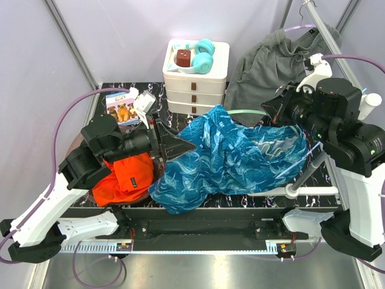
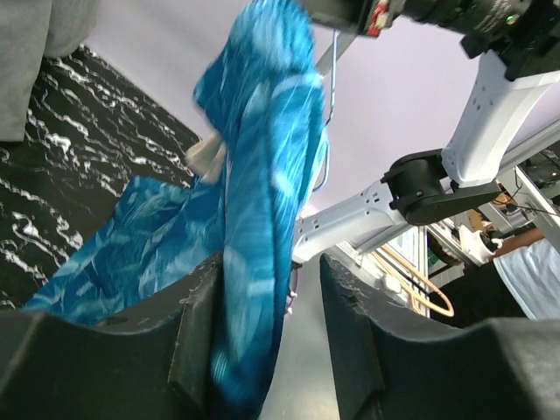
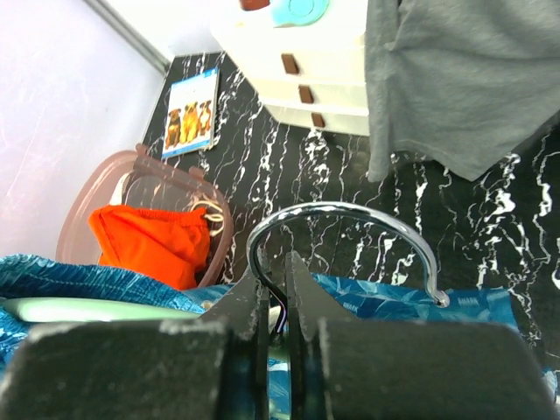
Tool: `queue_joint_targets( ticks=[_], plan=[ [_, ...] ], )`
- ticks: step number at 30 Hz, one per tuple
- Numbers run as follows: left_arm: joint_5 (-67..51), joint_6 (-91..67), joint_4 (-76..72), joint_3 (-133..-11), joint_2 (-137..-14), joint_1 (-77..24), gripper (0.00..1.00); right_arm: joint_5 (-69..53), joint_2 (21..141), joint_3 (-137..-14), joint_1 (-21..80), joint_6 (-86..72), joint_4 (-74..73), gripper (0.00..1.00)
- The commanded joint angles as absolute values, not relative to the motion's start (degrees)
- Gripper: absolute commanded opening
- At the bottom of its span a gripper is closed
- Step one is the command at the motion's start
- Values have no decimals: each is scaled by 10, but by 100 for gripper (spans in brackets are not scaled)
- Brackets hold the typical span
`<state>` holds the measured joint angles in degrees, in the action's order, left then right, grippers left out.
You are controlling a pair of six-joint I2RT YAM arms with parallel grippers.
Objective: Remove the shorts from the hanger
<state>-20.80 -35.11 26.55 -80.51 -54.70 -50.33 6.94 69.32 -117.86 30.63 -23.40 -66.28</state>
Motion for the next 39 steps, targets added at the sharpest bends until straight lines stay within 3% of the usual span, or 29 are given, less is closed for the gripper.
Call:
queue_joint_targets(
  ticks=[1,3,4,5,6,13,19,27,39],
  plan=[
    [-212,-364,275,-793,-539,-506,42,110,675,-1193,305,-257,-612,0],
    [-207,-362,279,-788,-532,-507,31,107,671,-1187,305,-265,-612,0],
    [-200,-358,294,-788,-529,-507,11,102,665,-1183,305,-266,-607,0],
    [-190,-353,307,-791,-526,-507,2,101,661,-1178,304,-272,-605,0],
    [-170,-346,322,-808,-527,-506,0,101,658,-1170,305,-273,-605,0],
    [-16,-318,437,-848,-499,-506,0,131,630,-1144,305,-265,-586,0],
    [134,-402,412,-770,-387,-506,0,161,589,-1099,305,-306,-543,0],
    [76,-417,357,-722,-371,-506,0,119,595,-1083,305,-332,-514,0],
    [-105,-439,244,-760,-543,-506,0,-231,663,-1068,305,-480,-302,0]
  ],
)
